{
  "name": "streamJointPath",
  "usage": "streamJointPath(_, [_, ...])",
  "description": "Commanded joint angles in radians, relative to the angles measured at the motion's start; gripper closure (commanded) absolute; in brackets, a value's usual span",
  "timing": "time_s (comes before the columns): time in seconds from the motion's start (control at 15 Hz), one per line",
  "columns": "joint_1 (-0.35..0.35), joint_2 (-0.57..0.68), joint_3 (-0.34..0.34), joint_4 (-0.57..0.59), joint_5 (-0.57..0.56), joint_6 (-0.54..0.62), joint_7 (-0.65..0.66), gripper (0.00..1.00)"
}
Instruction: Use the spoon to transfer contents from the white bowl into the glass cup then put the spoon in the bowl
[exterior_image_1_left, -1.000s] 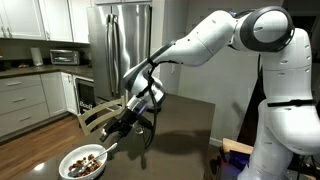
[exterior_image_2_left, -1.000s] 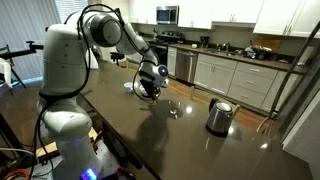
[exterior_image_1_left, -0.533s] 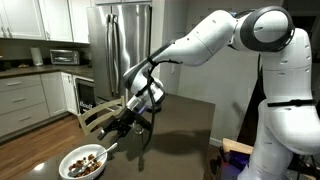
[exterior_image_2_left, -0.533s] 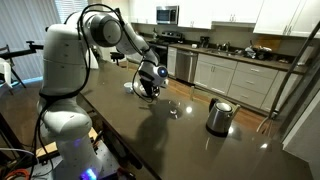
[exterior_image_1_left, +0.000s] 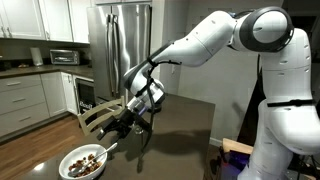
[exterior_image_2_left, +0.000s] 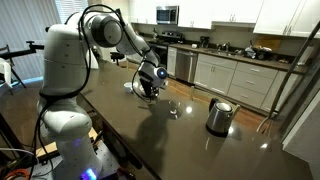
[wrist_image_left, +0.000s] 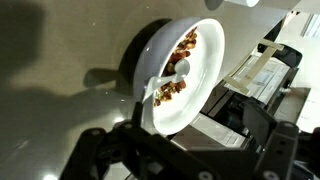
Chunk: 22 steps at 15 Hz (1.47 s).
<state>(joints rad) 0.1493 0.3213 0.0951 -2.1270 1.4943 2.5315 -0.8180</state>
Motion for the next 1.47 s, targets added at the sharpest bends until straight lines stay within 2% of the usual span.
streamJointPath(0.0, [0.005,0.016,0.009,0.006,0.055,0.038,0.028,0.00])
streamJointPath(1.4, [0.043,-0.021,0.035,-0.052,0.436,0.176,-0.022,0.00])
